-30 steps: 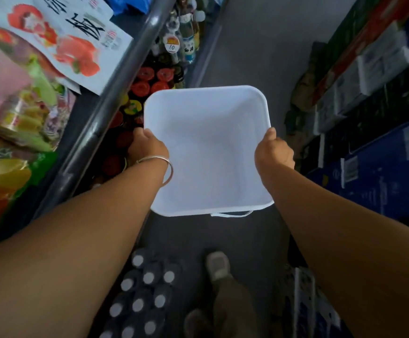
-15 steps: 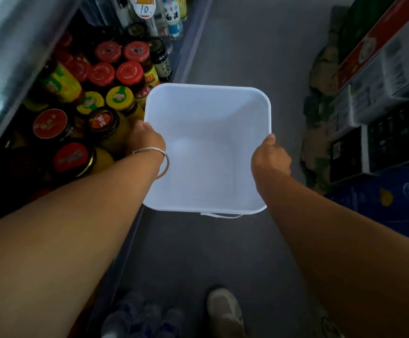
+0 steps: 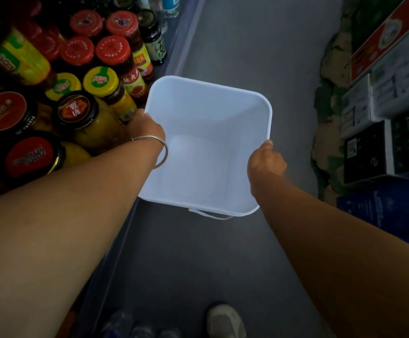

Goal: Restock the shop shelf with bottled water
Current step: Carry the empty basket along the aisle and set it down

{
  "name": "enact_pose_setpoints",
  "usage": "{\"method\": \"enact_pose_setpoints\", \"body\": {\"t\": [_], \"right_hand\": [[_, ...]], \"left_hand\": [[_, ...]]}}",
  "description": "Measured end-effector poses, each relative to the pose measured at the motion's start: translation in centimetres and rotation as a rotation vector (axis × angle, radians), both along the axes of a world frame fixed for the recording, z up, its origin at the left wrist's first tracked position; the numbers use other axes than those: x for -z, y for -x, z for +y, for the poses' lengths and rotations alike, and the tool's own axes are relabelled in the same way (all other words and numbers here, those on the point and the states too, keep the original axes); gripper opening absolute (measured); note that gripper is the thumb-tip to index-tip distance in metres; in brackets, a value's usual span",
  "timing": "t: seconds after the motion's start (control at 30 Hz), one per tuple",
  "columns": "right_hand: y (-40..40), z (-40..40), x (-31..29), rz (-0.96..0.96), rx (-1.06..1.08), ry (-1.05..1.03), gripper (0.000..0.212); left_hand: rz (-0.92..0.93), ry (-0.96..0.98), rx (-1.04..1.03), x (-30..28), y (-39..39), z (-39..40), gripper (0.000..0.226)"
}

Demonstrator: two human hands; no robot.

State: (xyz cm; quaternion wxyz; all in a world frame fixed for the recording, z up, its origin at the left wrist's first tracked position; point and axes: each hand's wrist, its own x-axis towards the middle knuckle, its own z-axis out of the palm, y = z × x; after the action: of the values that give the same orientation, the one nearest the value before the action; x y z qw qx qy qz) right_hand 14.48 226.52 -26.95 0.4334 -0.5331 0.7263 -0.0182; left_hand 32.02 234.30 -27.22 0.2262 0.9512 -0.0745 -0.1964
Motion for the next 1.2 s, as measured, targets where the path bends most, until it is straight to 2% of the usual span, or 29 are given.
{"method": "enact_pose_setpoints", "body": {"t": [0.23, 0.37, 0.6, 0.67, 0.73, 0.83, 0.9, 1.03, 1.2], "right_hand": [[-0.1, 0.2, 1.4, -0.007, -0.043, -0.024, 0.053], [-0.1, 0.0, 1.5, -0.002, -0.092, 0.013, 0.041], [-0.4, 0.5, 1.5, -0.081, -0.094, 0.030, 0.040], [-0.4, 0.8, 1.0, -0.081, -0.105, 0.086, 0.047], [-0.2, 1.4, 0.2, -0.051, -0.207, 0.186, 0.054], [0.7, 2.7, -2.0, 0.065, -0.519, 0.308, 0.056], [1.3, 3.7, -3.8, 0.100, -0.653, 0.350, 0.057], [2.3, 6.8, -7.9, 0.102, -0.792, 0.393, 0.059], [4.7, 10.9, -13.3, 0.081, -0.857, 0.449, 0.060]], "left_hand": [[0.024, 0.036, -0.049, 0.7, 0.3, -0.4, 0.037], [0.015, 0.015, -0.014, 1.2, 0.3, -0.7, 0.038], [-0.027, -0.096, 0.072, 1.3, 1.1, -0.1, 0.057], [-0.069, -0.133, 0.125, 0.7, 1.9, 0.3, 0.062], [-0.072, -0.138, 0.171, -0.4, 2.8, 0.8, 0.065], [-0.084, -0.125, 0.257, -2.5, 4.1, 1.9, 0.065], [-0.092, -0.101, 0.300, -4.3, 5.2, 2.9, 0.064], [-0.087, -0.027, 0.355, -8.4, 8.0, 5.7, 0.062], [-0.054, 0.107, 0.349, -13.8, 12.1, 10.8, 0.057]]}}
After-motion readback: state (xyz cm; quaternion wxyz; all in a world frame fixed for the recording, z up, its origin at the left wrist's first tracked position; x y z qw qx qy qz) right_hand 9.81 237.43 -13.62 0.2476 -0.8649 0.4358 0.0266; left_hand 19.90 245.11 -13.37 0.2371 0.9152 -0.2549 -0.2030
